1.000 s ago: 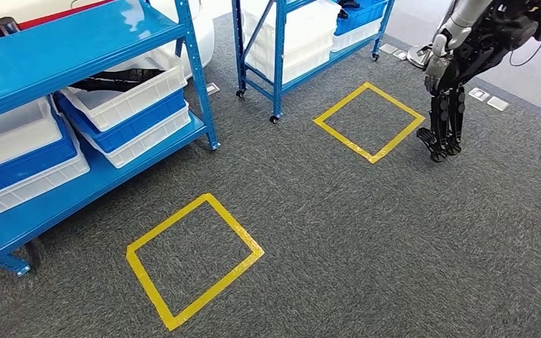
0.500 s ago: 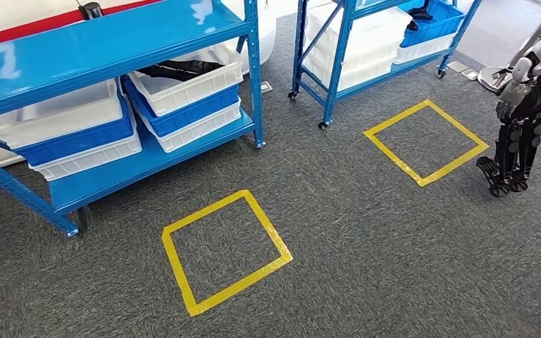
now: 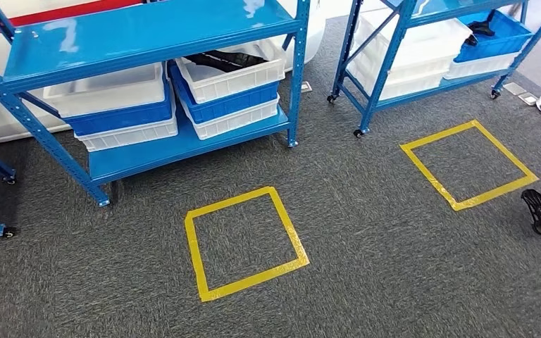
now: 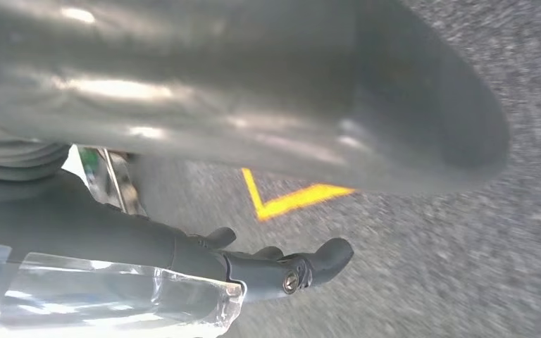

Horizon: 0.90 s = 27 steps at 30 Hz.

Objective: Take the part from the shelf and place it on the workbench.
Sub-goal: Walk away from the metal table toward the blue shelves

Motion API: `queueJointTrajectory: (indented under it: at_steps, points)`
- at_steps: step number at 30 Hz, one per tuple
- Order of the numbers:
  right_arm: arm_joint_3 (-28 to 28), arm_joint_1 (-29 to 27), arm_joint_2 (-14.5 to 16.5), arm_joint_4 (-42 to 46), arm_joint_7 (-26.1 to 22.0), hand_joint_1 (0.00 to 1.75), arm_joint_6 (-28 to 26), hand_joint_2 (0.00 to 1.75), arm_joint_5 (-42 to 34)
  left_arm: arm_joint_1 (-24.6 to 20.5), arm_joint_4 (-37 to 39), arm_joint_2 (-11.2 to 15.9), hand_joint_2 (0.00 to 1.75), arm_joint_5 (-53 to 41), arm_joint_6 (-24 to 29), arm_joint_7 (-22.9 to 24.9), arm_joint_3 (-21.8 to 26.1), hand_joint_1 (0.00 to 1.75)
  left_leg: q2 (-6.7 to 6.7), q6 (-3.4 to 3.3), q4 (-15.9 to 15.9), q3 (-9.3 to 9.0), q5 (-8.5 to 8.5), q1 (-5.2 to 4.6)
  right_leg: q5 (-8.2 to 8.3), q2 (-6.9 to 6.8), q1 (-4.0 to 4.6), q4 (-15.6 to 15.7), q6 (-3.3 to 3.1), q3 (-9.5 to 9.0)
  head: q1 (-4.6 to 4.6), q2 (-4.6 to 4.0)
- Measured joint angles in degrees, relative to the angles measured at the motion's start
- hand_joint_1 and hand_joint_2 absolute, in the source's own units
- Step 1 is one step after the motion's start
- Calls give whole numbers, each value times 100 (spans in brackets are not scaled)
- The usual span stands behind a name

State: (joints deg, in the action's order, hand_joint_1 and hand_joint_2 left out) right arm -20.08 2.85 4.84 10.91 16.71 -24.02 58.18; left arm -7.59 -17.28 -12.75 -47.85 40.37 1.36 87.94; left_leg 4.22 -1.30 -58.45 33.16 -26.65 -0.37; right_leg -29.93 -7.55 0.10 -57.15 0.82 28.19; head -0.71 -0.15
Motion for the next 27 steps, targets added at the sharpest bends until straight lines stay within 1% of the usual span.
queueJointTrajectory:
  at_steps: [1,2,3,4,5,6,7,8,9,10,11,12,13,14,15,16,17,18,19,20,21,22,23,24,25,26,27]
  points:
    - [8,16,0,5,-27,0,0,0,27,-4,-26,-6,0,47,1,32,21,0,-88,-32,23,-3,15,1,-11,-52,8,8,26,-22,2,0]
    - [20,31,-1,10,-56,0,0,0,59,-2,-55,-19,0,107,1,68,42,0,-158,-63,54,-14,38,6,-38,-5,0,-14,55,-32,1,0]
    - [34,39,0,15,-82,0,1,0,90,-2,-91,-33,0,164,3,92,56,0,-227,-103,87,-28,68,22,-101,138,-9,-113,74,4,4,0]
    - [50,39,1,19,-104,0,2,0,118,-4,-123,-49,0,211,4,105,65,0,-295,-141,118,-39,98,43,-216,331,-22,-327,84,99,9,0]
    - [64,33,0,20,-118,0,3,0,143,-10,-153,-69,0,255,5,113,67,0,-369,-164,127,-30,115,55,-372,538,-50,-669,80,267,16,0]
    - [79,24,1,20,-123,0,4,0,158,-14,-181,-89,0,293,5,115,67,0,-456,-183,129,-16,126,62,-530,664,-61,-1071,76,465,21,0]
    - [90,16,-2,20,-124,0,4,0,170,-16,-202,-110,0,325,5,115,69,0,-548,-186,128,-5,132,63,-645,711,-74,-1424,86,645,23,0]
    - [98,10,-5,20,-127,0,4,0,179,-14,-220,-134,0,363,4,105,76,0,-648,-184,125,1,137,67,-675,728,-88,-1618,120,754,23,0]
    - [105,8,-9,20,-135,0,4,0,182,-8,-233,-154,0,392,4,88,85,0,-741,-176,121,1,142,75,-604,735,-105,-1580,176,753,23,0]
    - [109,10,-14,20,-148,0,4,0,184,-3,-241,-167,0,413,4,65,93,0,-835,-162,112,0,146,86,-452,760,-130,-1320,246,646,23,0]
    - [111,12,-19,20,-164,0,4,0,182,-1,-244,-178,44,435,4,31,99,0,-928,-138,97,4,147,99,-261,856,-168,-921,320,475,25,0]
    - [111,13,-21,19,-180,0,4,0,178,-2,-244,-182,87,448,3,-9,102,0,-1010,-103,69,17,141,98,-109,998,-197,-537,363,320,29,0]
    - [112,14,-22,18,-194,0,4,0,169,-5,-243,-183,131,463,3,-59,102,0,-1081,-64,44,37,135,94,-4,1106,-219,-253,364,210,30,0]
    - [112,16,-21,17,-204,0,4,0,159,-6,-243,-182,175,478,3,-114,102,0,-1144,-22,29,62,133,91,38,1186,-223,-107,330,161,28,0]
    - [110,22,-21,17,-211,0,2,0,143,-2,-241,-179,175,488,4,-173,104,0,-1202,19,28,82,138,90,40,1177,-205,-76,272,146,26,0]
    - [107,28,-22,19,-218,0,-1,0,127,7,-238,-171,175,495,5,-233,106,0,-1253,55,40,100,156,104,55,1104,-206,-72,211,134,21,0]
    - [103,37,-25,20,-225,0,-6,0,115,18,-230,-162,175,499,5,-288,109,0,-1203,85,29,118,158,114,73,1042,-210,-65,160,117,19,0]
    - [98,42,-25,21,-235,0,-12,0,101,23,-215,-149,175,503,5,-343,112,0,-1053,112,-42,155,114,116,91,973,-216,-55,116,103,8,0]
    - [92,36,-25,21,-246,0,-18,0,92,19,-197,-134,175,504,5,-392,115,0,-862,132,-215,234,3,114,104,897,-221,-45,70,102,-11,0]
    - [82,23,-25,21,-260,0,-25,0,81,7,-173,-122,175,499,4,-434,118,0,-653,146,-507,366,-175,110,107,810,-207,-41,35,100,-27,0]
    - [69,3,-24,21,-271,0,-32,0,68,-7,-147,-108,175,491,4,-475,120,0,-531,161,-884,541,-382,109,102,718,-190,-41,10,101,-43,0]
    - [53,-15,-26,20,-282,0,-38,0,56,-16,-122,-95,175,482,4,-511,121,0,-489,173,-1268,724,-556,114,96,621,-176,-43,-8,104,-47,0]
    - [33,-24,-27,20,-293,0,-45,0,44,-19,-93,-79,175,474,4,-541,122,0,-475,181,-1545,855,-647,117,91,527,-169,-44,-14,107,-46,0]
    - [15,-25,-29,21,-301,0,-51,0,32,-16,-66,-62,175,469,4,-572,123,0,-462,184,-1626,889,-628,120,85,443,-166,-44,-19,108,-48,0]
    - [-3,-23,-29,21,-308,0,-57,0,20,-13,-38,-42,175,467,4,-598,125,0,-435,182,-1471,801,-505,123,76,365,-166,-45,-19,101,-48,0]
    - [-19,-19,-27,21,-314,0,-62,0,7,-12,-10,-22,131,465,4,-621,127,0,-363,171,-1127,609,-323,124,64,295,-166,-45,-13,86,-49,0]
    - [-31,-18,-26,21,-321,0,-68,0,-8,-17,19,-5,87,460,2,-645,127,0,-214,158,-709,379,-168,114,47,229,-154,-45,1,69,-51,0]
